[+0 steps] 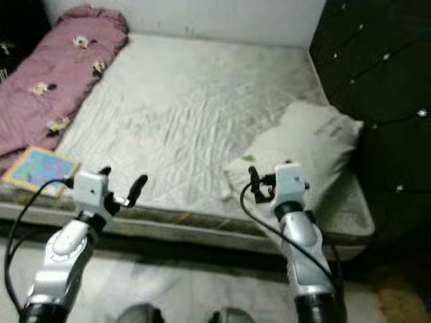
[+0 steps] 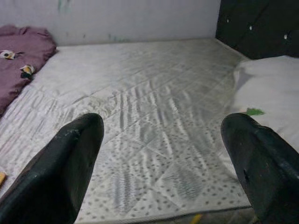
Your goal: Clean up the room
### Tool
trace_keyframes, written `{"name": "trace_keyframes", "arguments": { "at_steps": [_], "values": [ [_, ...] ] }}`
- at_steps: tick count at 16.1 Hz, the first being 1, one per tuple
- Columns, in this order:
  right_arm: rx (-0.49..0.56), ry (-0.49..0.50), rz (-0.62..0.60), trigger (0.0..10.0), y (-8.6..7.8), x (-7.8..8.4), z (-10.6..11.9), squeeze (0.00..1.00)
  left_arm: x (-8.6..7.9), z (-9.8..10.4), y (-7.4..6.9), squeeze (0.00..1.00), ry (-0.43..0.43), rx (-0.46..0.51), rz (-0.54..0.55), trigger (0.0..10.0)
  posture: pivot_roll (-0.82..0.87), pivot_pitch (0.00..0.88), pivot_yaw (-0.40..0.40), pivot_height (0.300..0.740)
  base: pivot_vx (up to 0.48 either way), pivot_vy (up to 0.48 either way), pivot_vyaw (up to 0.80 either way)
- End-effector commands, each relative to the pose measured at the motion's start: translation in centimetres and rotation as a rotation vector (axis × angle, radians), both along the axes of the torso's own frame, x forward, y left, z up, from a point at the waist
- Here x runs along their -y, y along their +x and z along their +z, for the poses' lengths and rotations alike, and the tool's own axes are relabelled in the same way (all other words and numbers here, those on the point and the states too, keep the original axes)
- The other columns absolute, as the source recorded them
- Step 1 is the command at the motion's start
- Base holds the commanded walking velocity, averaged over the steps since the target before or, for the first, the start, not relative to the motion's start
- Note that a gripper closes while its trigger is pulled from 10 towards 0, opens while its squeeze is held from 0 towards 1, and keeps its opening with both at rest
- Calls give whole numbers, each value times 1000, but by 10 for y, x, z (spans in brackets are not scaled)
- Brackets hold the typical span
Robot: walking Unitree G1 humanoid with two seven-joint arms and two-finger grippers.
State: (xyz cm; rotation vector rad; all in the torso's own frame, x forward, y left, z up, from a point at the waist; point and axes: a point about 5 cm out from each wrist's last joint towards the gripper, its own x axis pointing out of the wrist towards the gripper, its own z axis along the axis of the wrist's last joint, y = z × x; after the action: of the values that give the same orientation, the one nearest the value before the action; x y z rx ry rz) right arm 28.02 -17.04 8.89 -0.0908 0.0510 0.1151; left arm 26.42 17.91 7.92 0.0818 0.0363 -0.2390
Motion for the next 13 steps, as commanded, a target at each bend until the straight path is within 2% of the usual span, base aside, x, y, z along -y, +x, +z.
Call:
{"name": "trace_keyframes", "arguments": {
  "at_steps": [1,12,13],
  "values": [
    [9,-3,4,10000,2,-3,3,0,-3,4,0,0,2,17,-5,10000,19,75,-44,740,0,0,0],
    [9,-9,-3,10000,3,-1,3,0,-4,4,0,0,-8,19,-18,10000,14,89,-44,740,285,0,0],
    [10,-8,-2,10000,4,-1,4,0,-4,4,1,0,-1,9,-12,10000,17,90,-44,740,0,0,0]
  ]
}}
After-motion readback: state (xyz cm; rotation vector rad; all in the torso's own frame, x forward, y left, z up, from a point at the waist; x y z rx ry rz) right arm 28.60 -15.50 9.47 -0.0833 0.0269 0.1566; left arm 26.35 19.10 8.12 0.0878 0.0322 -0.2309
